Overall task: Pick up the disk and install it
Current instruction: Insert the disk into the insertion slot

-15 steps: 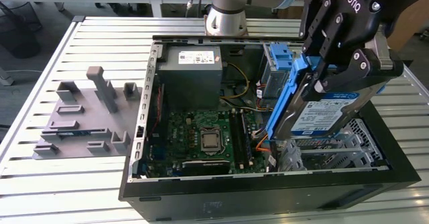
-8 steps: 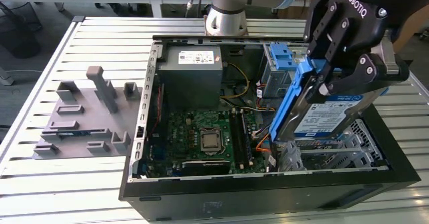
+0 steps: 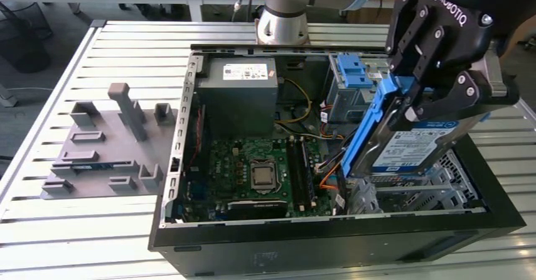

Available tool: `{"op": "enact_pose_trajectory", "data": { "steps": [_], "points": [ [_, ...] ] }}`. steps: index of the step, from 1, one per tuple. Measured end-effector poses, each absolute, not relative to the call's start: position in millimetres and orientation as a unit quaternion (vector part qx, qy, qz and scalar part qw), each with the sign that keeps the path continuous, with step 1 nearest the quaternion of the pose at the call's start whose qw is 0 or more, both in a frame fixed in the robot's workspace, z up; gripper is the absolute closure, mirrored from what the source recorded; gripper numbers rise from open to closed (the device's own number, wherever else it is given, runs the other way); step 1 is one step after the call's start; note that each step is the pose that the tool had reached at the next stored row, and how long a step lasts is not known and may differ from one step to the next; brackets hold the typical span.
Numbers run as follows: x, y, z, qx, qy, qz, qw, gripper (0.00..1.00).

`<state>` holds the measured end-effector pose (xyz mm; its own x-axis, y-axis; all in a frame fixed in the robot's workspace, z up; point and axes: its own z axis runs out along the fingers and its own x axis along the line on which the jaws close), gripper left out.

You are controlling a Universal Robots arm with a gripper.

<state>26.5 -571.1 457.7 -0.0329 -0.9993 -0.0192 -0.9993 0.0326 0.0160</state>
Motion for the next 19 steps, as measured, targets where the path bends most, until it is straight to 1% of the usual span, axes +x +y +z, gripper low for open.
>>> {"op": "enact_pose_trajectory", "data": {
  "steps": [19],
  "points": [
    [49.6,-571.1,453.8,-0.695,0.719,0.012,0.001,0.64]
  ]
}}
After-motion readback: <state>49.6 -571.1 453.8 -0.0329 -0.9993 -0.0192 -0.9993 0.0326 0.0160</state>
